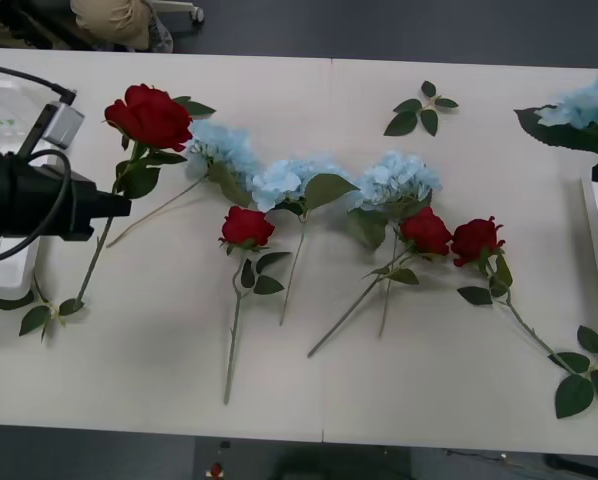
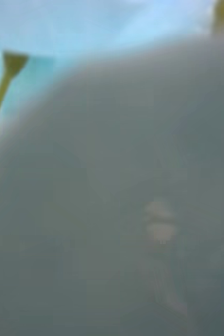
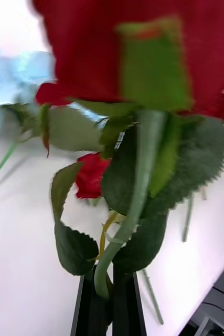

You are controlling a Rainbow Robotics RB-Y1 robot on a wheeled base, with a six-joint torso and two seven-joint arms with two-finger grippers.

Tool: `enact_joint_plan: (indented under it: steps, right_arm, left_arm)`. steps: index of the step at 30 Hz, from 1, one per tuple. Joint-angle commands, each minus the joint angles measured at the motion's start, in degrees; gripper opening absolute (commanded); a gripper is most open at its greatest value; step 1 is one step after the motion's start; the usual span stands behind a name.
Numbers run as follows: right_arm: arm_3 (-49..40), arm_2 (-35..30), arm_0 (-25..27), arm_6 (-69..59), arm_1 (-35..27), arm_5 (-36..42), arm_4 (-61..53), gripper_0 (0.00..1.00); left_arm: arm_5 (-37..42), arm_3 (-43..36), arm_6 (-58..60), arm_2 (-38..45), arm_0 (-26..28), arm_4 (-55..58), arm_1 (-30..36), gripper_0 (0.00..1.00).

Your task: Put the red flowers into the right box and the blue flowers into the left box

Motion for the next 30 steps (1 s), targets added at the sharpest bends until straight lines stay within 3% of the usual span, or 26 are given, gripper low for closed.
enact_joint_plan:
  steps: [1, 5, 12, 21, 30]
  right_arm:
    - [-6.5, -5.4, 2.8, 9.6, 1.8, 2.0, -5.3, 0.0]
    - [-7.4, -7.8, 6.1, 20.7, 3.8, 2.2, -11.2, 0.0]
    - [-4.7, -9.3, 8.5, 21.5, 5.2, 2.3, -15.3, 0.0]
    - [-4.4, -8.7, 8.3, 21.5, 5.1, 2.1, -15.2, 0.0]
    - [-4.6, -4.8, 8.3, 5.4, 2.1, -0.4, -8.9, 0.0]
  left_arm:
    - [-1.7, -0.7, -9.9, 0.4, 2.2, 10.8, 2.0, 0.0]
    - [-2.2, -0.8, -15.3, -1.1, -0.2, 16.8, -1.2, 0.0]
    - [-5.5, -0.7, -23.7, -5.5, -3.5, 18.4, -11.1, 0.0]
    - [-19.4, -0.7, -27.6, -17.3, -4.2, 17.5, -18.9, 0.0]
    - [-29.9, -0.6, -28.2, -25.9, -5.3, 16.3, -22.8, 0.0]
